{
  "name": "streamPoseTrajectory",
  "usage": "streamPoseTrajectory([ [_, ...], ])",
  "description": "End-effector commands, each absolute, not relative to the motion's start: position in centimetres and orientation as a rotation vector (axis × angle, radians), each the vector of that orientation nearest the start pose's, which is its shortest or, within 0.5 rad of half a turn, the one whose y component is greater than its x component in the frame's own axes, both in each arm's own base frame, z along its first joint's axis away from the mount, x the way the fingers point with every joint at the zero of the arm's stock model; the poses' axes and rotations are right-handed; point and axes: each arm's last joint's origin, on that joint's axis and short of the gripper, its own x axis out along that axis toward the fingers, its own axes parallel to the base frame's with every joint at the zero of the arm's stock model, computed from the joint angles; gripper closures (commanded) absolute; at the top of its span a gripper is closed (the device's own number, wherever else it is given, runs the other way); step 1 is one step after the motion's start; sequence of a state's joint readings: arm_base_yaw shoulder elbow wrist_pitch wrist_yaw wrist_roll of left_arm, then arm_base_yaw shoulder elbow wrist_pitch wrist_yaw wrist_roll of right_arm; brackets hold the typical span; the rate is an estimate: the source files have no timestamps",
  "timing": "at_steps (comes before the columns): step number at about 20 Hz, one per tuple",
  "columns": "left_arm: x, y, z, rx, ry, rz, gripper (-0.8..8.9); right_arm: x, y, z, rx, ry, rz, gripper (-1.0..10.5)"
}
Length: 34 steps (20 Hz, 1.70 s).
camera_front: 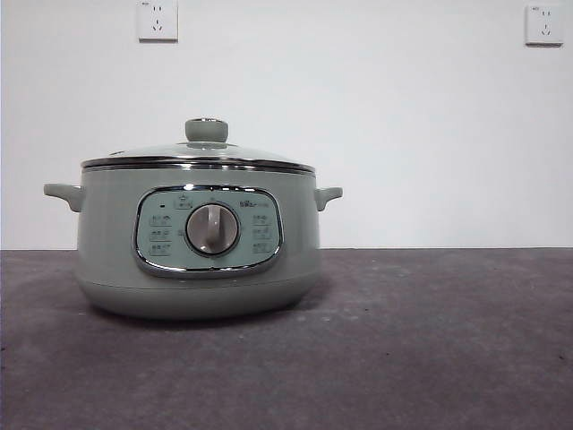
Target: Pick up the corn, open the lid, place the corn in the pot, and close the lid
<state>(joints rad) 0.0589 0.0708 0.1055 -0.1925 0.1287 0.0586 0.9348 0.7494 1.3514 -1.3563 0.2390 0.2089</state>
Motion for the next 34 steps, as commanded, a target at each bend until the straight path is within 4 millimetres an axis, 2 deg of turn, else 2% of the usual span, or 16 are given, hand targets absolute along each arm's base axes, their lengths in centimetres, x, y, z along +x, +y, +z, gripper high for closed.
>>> streamPoseTrajectory([
  [1, 9.5, 0.3, 16.4, 0.018, 0.158, -0.062, 8.16, 4.3, 4.7, 40.2, -0.257, 0.728, 0.580, 9.5],
  [4, 9.5, 0.3, 15.1, -0.021, 0.172, -0.051, 8.16, 4.3, 4.7, 40.2, -0.257, 0.728, 0.580, 9.5],
  [25, 9.6, 0.3, 15.0, -0.051, 0.179, -0.056, 8.16, 4.4, 4.6, 40.2, -0.260, 0.723, 0.556, 9.5],
  [27, 9.6, 0.3, 15.0, -0.052, 0.180, -0.056, 8.16, 4.7, 3.9, 40.4, -0.294, 0.675, 0.462, 9.5],
  [31, 9.6, 0.3, 15.0, -0.052, 0.180, -0.056, 8.16, 6.6, 2.8, 41.2, -0.027, 0.377, 0.252, 9.5],
  [33, 9.6, 0.3, 15.0, -0.052, 0.180, -0.056, 8.16, 7.1, 1.9, 39.8, 0.056, 0.236, 0.189, 9.5],
  [34, 9.6, 0.3, 15.0, -0.052, 0.180, -0.056, 8.16, 7.4, 1.6, 38.4, 0.072, 0.182, 0.151, 9.5],
])
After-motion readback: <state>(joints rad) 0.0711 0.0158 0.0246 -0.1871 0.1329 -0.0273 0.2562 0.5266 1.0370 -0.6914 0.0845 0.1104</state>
